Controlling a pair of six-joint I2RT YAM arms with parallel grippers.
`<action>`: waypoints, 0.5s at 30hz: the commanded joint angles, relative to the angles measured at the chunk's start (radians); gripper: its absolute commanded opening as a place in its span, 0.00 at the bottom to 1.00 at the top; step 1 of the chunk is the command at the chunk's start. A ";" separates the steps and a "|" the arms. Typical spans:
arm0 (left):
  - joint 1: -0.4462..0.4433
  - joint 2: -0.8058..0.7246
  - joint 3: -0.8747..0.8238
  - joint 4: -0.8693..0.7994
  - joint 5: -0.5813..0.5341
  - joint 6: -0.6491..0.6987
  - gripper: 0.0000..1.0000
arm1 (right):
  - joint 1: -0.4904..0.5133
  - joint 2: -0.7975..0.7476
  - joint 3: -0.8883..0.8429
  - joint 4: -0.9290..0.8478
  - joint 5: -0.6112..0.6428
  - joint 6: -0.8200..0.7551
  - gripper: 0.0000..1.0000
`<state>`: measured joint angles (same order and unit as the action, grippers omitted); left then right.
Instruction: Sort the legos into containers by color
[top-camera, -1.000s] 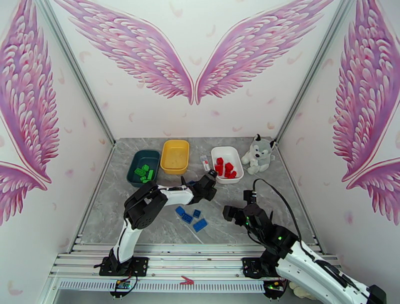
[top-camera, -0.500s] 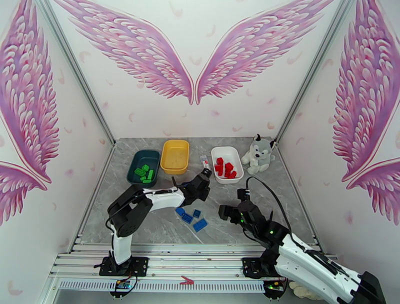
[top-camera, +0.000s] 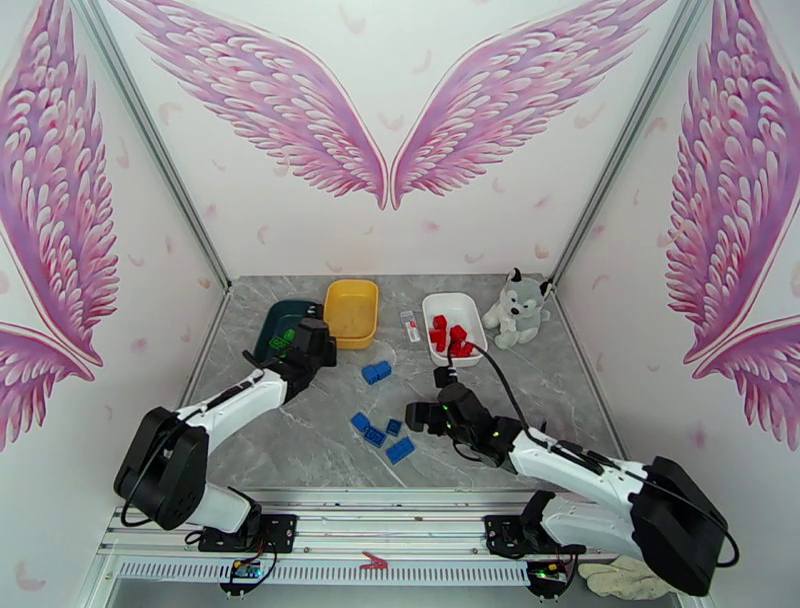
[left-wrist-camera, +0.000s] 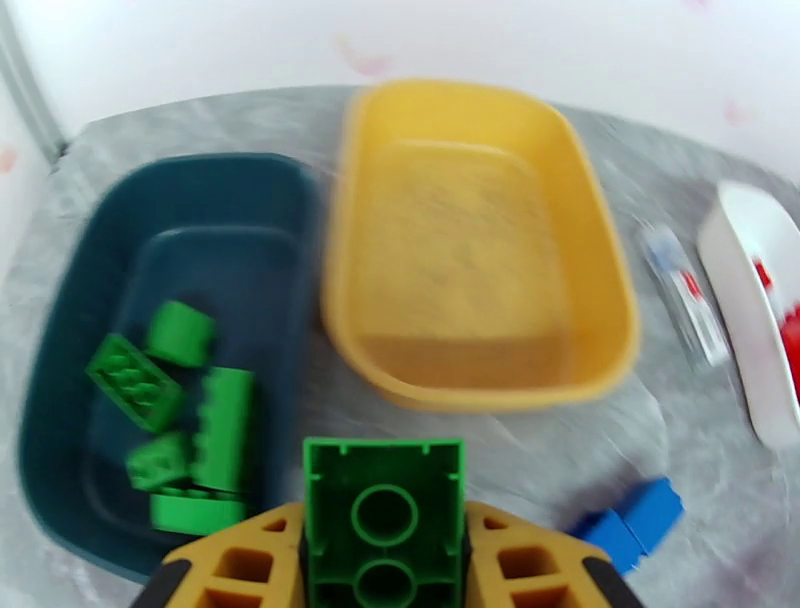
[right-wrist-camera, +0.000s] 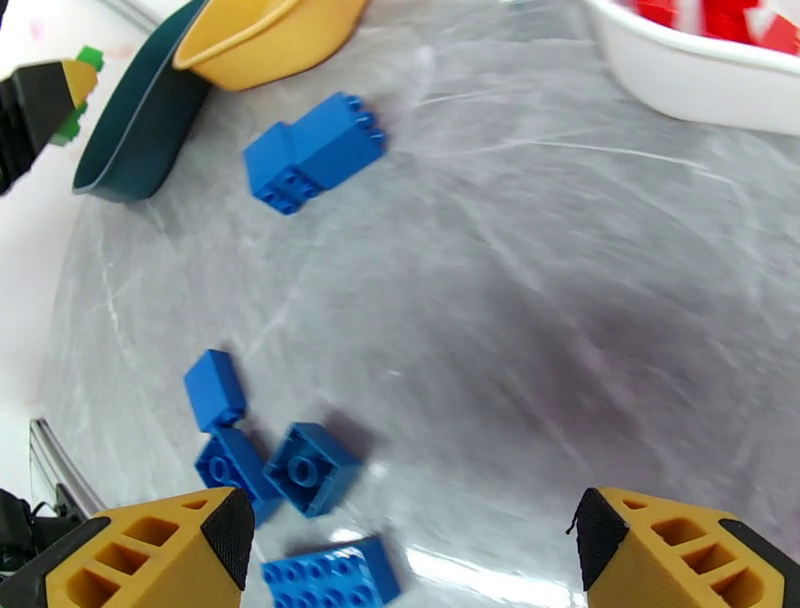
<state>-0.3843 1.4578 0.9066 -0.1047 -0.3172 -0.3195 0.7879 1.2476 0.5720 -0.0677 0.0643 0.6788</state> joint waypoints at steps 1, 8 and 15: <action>0.068 0.003 0.043 -0.083 0.019 -0.001 0.35 | 0.030 0.093 0.086 0.071 -0.039 -0.034 0.89; 0.134 0.065 0.037 -0.035 0.103 -0.035 0.71 | 0.046 0.216 0.156 0.089 -0.069 -0.058 0.89; 0.049 -0.090 -0.069 0.013 0.085 -0.061 0.75 | 0.045 0.194 0.132 0.075 -0.055 -0.071 0.89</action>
<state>-0.3031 1.4567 0.8619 -0.1150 -0.2359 -0.3630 0.8268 1.4590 0.7040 0.0048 0.0139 0.6292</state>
